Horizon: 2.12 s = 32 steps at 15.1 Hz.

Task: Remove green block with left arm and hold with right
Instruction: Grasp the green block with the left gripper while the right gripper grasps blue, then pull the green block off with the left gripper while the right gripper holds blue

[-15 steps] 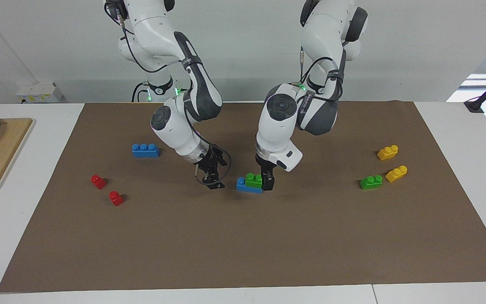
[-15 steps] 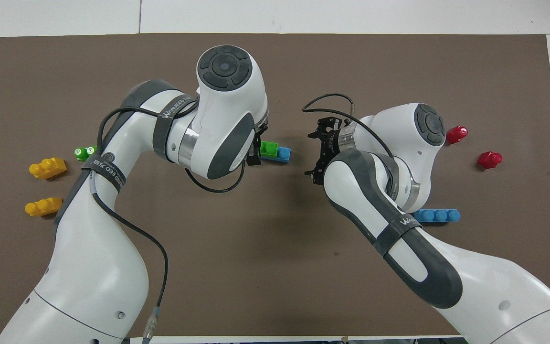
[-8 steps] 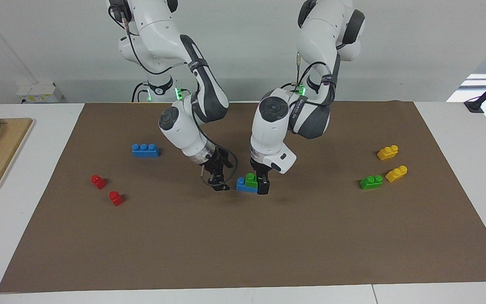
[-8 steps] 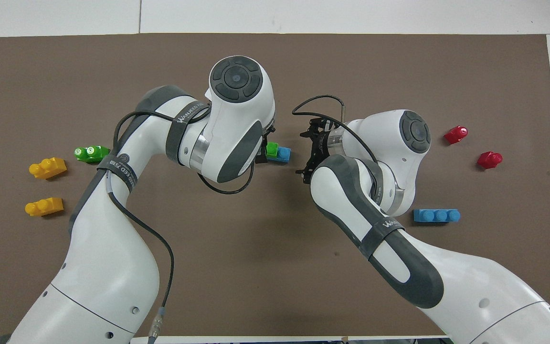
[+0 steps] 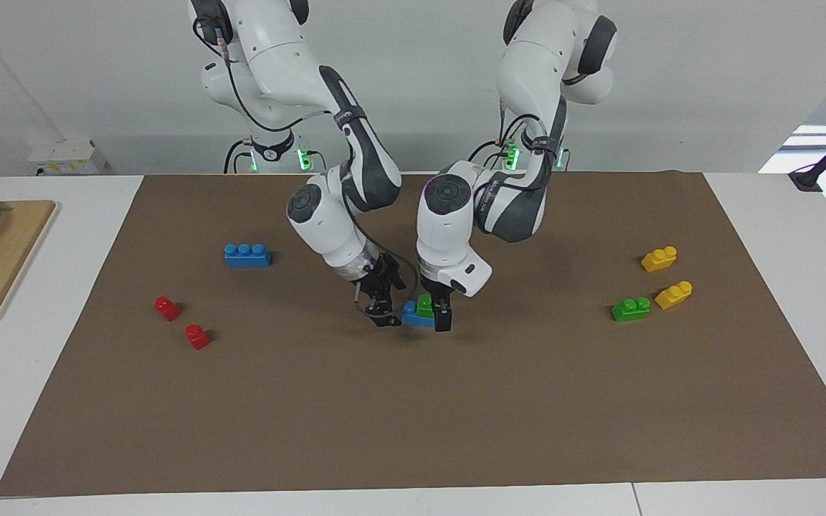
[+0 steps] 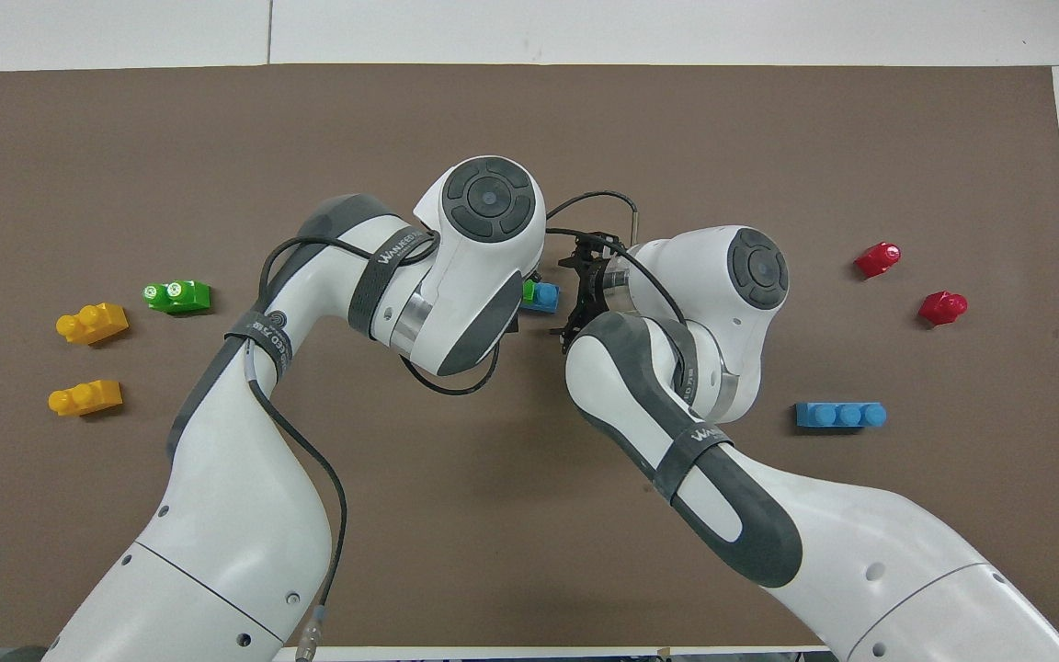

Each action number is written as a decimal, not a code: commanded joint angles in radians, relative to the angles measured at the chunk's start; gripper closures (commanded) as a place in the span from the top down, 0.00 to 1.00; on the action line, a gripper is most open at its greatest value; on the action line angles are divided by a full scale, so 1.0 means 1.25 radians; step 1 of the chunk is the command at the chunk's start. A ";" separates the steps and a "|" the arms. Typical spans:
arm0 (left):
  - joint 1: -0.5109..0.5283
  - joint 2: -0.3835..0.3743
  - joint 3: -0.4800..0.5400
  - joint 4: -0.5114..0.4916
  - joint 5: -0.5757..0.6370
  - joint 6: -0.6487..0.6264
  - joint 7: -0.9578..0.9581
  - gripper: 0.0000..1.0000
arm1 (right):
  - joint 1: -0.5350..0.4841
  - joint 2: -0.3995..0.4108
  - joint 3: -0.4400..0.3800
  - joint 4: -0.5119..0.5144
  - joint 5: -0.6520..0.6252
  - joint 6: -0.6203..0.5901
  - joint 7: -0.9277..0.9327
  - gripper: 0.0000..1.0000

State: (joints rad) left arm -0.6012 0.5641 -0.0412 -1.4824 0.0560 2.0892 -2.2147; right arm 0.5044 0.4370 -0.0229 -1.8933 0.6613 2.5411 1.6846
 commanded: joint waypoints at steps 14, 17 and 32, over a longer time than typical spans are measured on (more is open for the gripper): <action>-0.021 -0.048 0.011 -0.096 0.019 0.047 -0.011 0.97 | 0.027 0.049 0.000 0.025 0.054 0.061 0.007 0.95; -0.021 -0.049 0.011 -0.095 0.019 0.041 -0.010 0.59 | 0.037 0.049 0.000 0.025 0.054 0.067 0.005 0.87; 0.039 -0.107 0.005 0.008 -0.024 -0.139 0.256 0.00 | 0.036 0.055 -0.001 0.019 0.053 0.083 -0.014 0.00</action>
State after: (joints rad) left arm -0.5895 0.4919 -0.0317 -1.4337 0.0534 1.9468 -1.9947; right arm 0.5444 0.4890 -0.0238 -1.8735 0.6978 2.6138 1.6861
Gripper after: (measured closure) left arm 0.652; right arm 0.639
